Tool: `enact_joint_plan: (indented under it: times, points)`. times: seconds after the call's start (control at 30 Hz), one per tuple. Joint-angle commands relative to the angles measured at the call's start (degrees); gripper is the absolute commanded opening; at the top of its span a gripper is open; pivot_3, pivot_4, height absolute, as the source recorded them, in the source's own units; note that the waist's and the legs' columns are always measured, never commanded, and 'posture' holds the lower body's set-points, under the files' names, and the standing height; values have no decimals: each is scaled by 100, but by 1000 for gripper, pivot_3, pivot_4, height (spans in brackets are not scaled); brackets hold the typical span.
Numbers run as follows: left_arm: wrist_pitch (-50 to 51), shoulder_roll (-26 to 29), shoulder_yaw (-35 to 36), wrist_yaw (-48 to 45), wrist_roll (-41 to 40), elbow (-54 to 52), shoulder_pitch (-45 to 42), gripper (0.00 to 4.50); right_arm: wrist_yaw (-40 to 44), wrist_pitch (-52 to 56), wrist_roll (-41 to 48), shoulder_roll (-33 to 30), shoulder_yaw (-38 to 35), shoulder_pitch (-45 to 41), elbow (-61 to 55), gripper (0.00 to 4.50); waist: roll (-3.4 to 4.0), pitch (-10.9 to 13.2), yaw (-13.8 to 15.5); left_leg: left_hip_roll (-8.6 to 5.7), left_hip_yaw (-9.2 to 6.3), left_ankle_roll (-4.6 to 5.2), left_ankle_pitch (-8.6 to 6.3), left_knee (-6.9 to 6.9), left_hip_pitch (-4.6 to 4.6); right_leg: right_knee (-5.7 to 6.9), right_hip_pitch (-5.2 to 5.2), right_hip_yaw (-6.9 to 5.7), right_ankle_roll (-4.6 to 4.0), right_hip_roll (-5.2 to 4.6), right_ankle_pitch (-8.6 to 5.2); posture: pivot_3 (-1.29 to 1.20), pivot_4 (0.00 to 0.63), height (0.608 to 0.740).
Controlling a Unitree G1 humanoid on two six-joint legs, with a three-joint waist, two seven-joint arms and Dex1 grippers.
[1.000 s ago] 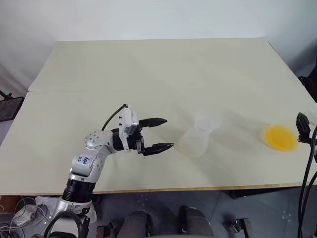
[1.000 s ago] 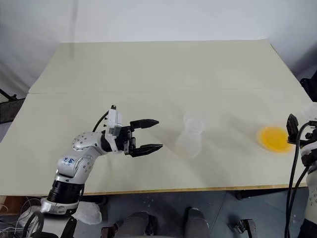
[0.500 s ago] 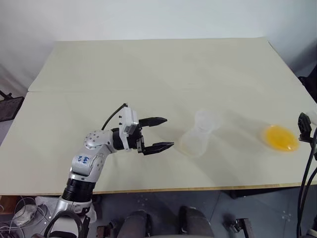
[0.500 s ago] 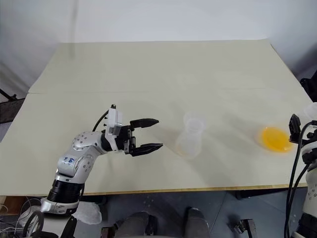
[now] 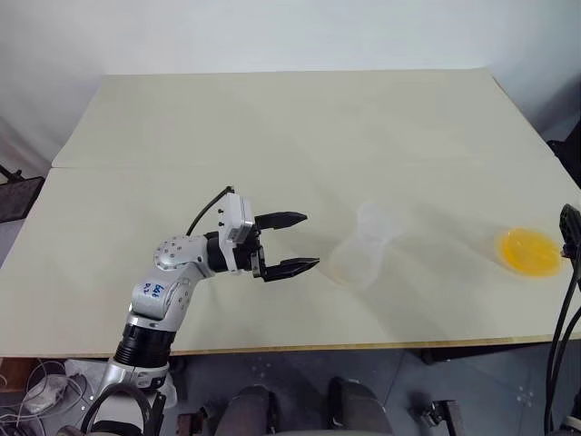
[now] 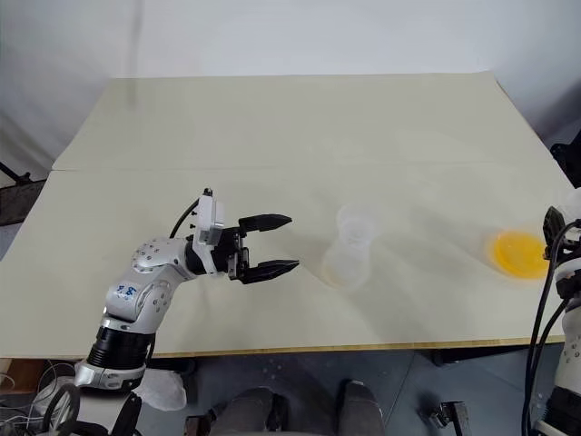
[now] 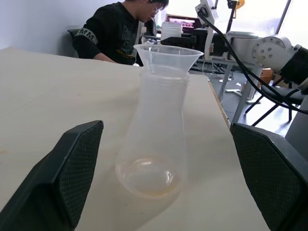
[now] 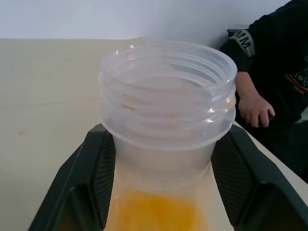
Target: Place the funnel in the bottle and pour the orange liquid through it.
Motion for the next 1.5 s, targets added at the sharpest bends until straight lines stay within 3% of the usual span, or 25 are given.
enact_joint_plan:
  times: [0.03,0.33,0.53,0.7,1.07,1.5]
  points:
    - [-86,41,76,-44,-119,-151,38,4500,47,91,242,-37,-210,248,-702,2440,0,0,0,0,-1,0,0,-1,0,0,0,0,0,0,0,0,150,740]
    - [-122,327,85,-696,-333,-104,115,4500,40,960,472,-397,193,737,-2890,2440,11,5,-16,4,2,-3,1,-6,0,-6,-2,0,0,3,0,0,150,740]
    - [-430,309,26,-1005,-164,355,-126,4500,-310,1597,246,-709,481,434,-3488,2440,10,6,15,-1,-1,-2,1,-2,-7,-16,0,-3,0,1,0,0,150,740]
    - [-988,111,-49,-1031,182,1146,-588,4500,-533,2375,-238,-1418,1275,14,-4280,2440,14,8,2,3,0,-3,2,-3,-10,-18,-4,-10,0,4,0,0,150,740]
    - [-1368,-7,-98,-1526,225,1797,-989,4500,-258,2674,-1572,-2632,2834,-506,-4785,2440,7,12,-2,4,-3,-3,2,-5,-19,-30,-4,-24,1,2,1,0,150,740]
    - [-1840,-156,-141,-1411,471,2213,-733,4500,98,3323,-2803,-3244,4296,-1214,-5165,2440,0,16,-8,3,-8,-3,2,-4,-22,-33,-4,-28,1,0,1,0,150,740]
